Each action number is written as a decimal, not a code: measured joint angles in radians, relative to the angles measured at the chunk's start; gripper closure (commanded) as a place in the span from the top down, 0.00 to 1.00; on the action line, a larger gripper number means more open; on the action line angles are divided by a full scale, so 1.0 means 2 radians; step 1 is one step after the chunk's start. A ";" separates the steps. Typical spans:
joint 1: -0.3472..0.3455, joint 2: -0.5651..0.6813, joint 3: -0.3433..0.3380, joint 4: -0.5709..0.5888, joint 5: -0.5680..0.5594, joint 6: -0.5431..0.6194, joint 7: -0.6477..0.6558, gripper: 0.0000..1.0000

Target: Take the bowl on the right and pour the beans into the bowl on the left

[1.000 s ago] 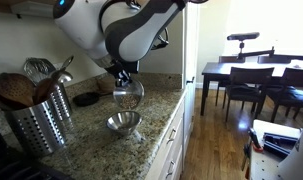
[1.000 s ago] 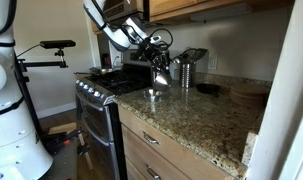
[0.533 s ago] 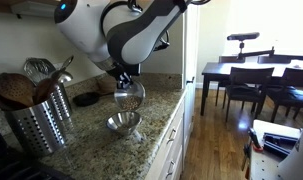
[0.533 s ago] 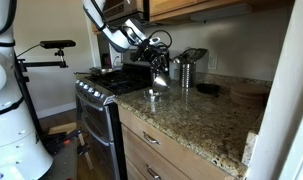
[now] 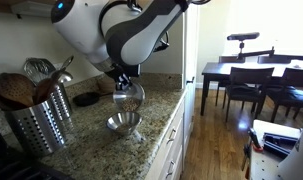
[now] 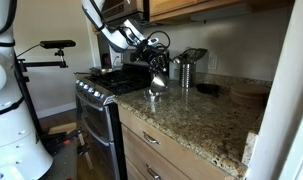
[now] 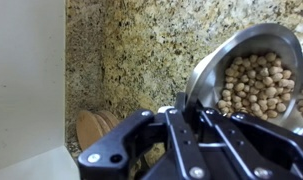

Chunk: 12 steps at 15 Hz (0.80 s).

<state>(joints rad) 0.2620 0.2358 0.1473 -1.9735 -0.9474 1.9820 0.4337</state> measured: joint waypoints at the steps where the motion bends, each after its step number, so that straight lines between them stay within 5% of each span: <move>1: 0.000 -0.001 0.002 -0.001 0.002 0.000 0.000 0.07; 12: 0.000 -0.025 0.026 -0.020 0.006 0.000 -0.002 0.07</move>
<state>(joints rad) 0.2622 0.1864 0.1996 -2.0136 -0.9351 1.9820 0.4291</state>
